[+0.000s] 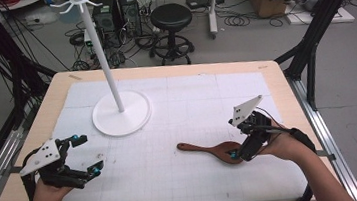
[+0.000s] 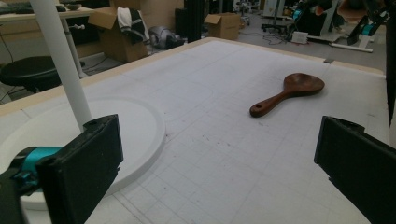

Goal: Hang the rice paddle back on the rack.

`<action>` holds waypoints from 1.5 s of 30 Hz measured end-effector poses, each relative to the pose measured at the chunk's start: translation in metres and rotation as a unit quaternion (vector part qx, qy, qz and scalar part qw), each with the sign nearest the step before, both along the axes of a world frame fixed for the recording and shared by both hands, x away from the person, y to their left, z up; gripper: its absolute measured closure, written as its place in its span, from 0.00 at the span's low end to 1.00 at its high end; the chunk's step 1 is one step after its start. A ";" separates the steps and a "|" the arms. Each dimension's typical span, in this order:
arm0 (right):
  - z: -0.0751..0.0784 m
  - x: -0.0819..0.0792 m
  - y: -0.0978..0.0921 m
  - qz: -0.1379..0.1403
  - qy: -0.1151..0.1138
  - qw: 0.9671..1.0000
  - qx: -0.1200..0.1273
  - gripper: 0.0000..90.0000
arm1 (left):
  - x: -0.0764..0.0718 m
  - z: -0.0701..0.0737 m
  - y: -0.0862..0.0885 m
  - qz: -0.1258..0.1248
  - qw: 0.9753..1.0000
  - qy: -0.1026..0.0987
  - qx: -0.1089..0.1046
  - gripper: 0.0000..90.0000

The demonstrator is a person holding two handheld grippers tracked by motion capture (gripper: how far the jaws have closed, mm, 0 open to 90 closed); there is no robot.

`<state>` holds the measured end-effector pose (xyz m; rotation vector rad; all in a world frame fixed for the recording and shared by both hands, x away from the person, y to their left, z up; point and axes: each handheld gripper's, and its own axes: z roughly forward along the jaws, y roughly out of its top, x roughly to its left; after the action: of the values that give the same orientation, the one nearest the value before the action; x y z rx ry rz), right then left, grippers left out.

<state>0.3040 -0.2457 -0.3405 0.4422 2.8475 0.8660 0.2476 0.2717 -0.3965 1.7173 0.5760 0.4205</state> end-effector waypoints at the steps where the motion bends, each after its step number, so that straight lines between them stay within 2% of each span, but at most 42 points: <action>1: 0.000 0.000 0.001 -0.001 -0.001 1.000 -0.004 0.01 | 0.000 0.000 0.000 0.000 1.000 0.000 0.000 0.02; 15: 0.000 0.007 0.012 0.018 0.010 0.999 -0.030 0.01 | 0.000 0.000 0.000 -0.001 1.000 0.000 0.000 0.02; 23: 0.000 0.010 0.019 0.025 0.015 0.998 -0.053 0.01 | 0.000 0.000 0.000 0.001 1.000 0.000 0.001 0.02; 31: -0.002 0.012 0.033 0.036 0.018 0.995 -0.089 0.01 | 0.000 -0.001 -0.001 0.000 1.000 0.001 0.002 0.02; 45: -0.012 0.018 0.047 0.033 0.028 0.992 -0.116 0.01 | -0.001 -0.001 -0.001 0.002 1.000 -0.001 0.005 0.02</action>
<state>0.3219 -0.1991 -0.3528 0.3509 2.9816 0.5306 0.2471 0.2705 -0.3972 1.7260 0.5769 0.4275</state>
